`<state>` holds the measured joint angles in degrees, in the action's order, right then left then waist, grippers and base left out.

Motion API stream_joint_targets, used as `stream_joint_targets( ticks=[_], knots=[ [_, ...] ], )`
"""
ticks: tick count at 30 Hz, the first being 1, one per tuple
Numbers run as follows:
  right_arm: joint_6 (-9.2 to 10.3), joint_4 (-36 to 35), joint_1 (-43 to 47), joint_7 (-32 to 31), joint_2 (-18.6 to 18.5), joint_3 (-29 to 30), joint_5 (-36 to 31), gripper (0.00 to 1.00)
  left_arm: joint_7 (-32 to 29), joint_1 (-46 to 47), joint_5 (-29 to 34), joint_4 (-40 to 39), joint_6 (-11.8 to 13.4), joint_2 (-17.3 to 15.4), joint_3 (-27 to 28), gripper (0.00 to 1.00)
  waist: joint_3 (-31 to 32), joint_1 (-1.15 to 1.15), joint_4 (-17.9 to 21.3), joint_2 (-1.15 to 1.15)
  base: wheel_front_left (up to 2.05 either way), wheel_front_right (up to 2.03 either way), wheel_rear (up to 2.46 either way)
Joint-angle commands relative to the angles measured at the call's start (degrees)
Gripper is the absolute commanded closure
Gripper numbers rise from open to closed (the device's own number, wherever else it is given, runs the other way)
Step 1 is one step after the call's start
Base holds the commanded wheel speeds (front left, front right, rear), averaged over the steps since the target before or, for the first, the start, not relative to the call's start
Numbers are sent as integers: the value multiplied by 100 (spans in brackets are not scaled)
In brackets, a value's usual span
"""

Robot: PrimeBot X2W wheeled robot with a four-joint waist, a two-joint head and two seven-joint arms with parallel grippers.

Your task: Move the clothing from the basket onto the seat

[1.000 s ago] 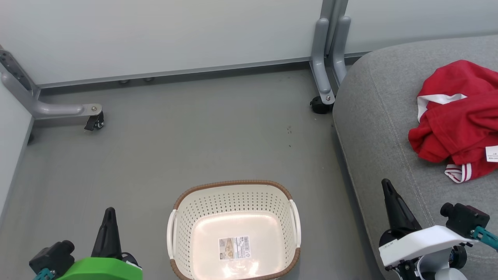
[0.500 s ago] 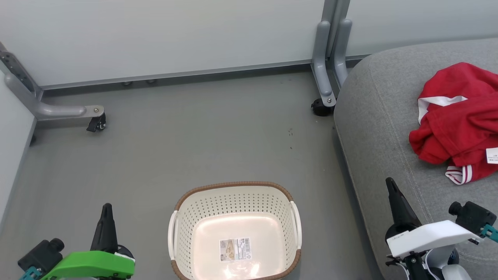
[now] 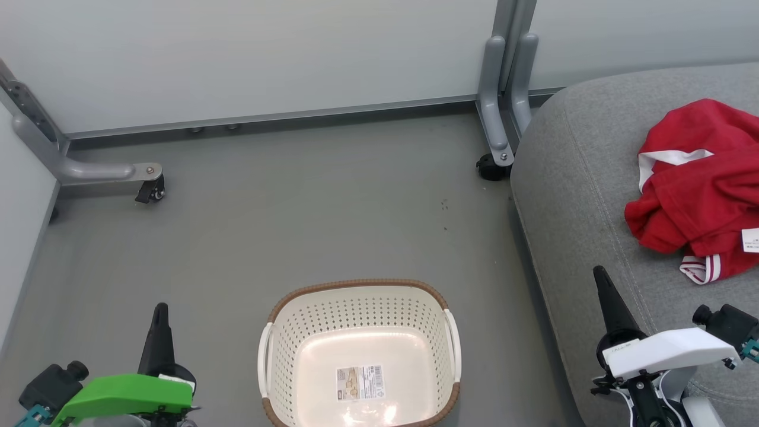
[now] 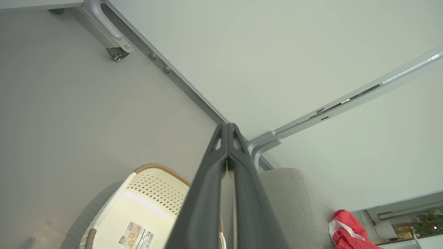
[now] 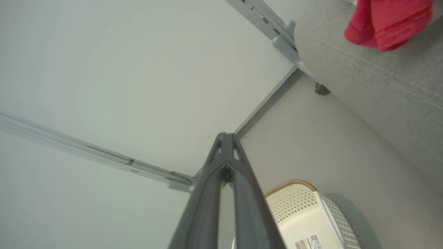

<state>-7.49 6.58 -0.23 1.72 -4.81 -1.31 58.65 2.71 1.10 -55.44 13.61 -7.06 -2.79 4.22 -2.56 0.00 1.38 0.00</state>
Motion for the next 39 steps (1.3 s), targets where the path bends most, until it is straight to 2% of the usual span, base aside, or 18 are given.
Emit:
stream_joint_targets(
  ticks=[1,39],
  knots=[
    [0,-10,-110,-24,-43,30,191,100,-39,169,-194,-33,-29,-20,43,100,5,0,-3,0,0,0,0],
    [-1,457,-418,-382,-36,327,2344,100,-608,413,-2390,17,-52,-19,172,100,134,0,-77,0,0,0,0]
  ],
)
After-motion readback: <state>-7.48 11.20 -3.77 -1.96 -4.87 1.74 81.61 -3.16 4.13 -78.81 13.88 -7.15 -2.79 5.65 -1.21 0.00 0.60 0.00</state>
